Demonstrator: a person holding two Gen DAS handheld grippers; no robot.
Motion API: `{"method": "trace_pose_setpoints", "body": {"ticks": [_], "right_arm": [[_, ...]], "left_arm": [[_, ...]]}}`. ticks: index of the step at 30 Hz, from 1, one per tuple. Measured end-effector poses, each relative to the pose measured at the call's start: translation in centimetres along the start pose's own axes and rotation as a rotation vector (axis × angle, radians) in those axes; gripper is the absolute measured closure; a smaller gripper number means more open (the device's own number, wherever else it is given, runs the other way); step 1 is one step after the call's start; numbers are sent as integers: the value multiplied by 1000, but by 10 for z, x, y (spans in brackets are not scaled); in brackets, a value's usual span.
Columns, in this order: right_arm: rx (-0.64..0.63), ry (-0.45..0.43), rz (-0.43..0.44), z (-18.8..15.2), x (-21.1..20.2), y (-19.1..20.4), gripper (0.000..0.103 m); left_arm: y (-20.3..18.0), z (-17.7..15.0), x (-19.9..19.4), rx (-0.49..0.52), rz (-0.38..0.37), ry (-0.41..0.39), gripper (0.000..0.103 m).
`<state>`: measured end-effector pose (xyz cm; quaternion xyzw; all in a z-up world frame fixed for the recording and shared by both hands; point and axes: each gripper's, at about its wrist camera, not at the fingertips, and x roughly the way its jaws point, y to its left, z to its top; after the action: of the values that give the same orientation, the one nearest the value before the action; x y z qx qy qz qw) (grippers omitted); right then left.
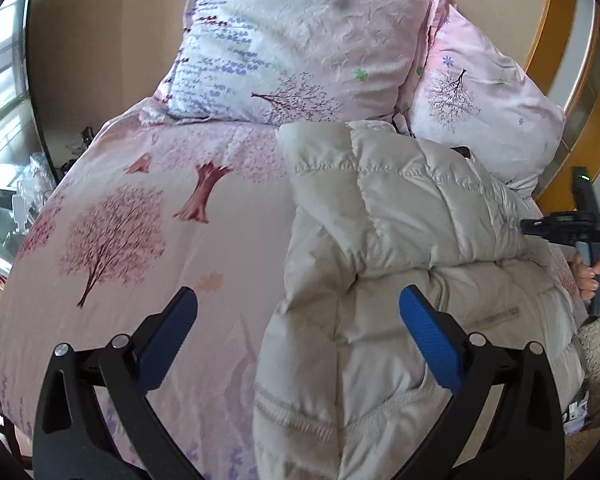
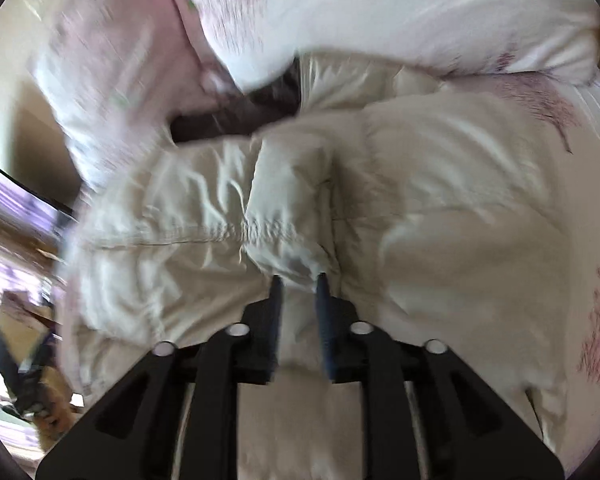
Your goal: Fold large clothes
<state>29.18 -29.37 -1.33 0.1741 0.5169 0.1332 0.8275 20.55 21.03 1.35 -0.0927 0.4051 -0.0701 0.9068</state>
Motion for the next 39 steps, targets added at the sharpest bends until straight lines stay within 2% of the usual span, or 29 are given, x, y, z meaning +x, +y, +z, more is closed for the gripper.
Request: {"method": "trace_pose_setpoints", "body": {"ticks": [2,8,11,16,20,23,27,31,35,39], "right_arm": [[27,-96,7,-19,-39,-20,39],[97,-226,2,-81,-107,-84,30],[134,-245,-11,-114,-124,-113,24],[249,-203,145,-159,-134,-152,24],[352,-169,144,-191,-133,-179,24],[416,-151,198,-207,-132,-196,24],[432,-122,260,-216,-125,-201,24],[414,-98,307,-223,-122,-200,24],[422,-71,351,-227,-115,-202,25],[416,-48,397,-227,-109,-196,32]], "left_arm": [[10,-7,-7,-24,-24,-8,2],[40,-33,-24,-96,-97,4,2],[45,-48,-30,-104,-138,25,2],[45,-75,-34,-116,-198,69,2],[43,-89,-35,-135,-252,92,3],[42,-96,-35,-155,-294,118,9],[40,-105,-30,-191,-340,162,23],[38,-115,-26,-223,-356,195,27],[36,-123,-28,-262,-407,205,27],[30,-129,-29,-288,-442,229,31]]}}
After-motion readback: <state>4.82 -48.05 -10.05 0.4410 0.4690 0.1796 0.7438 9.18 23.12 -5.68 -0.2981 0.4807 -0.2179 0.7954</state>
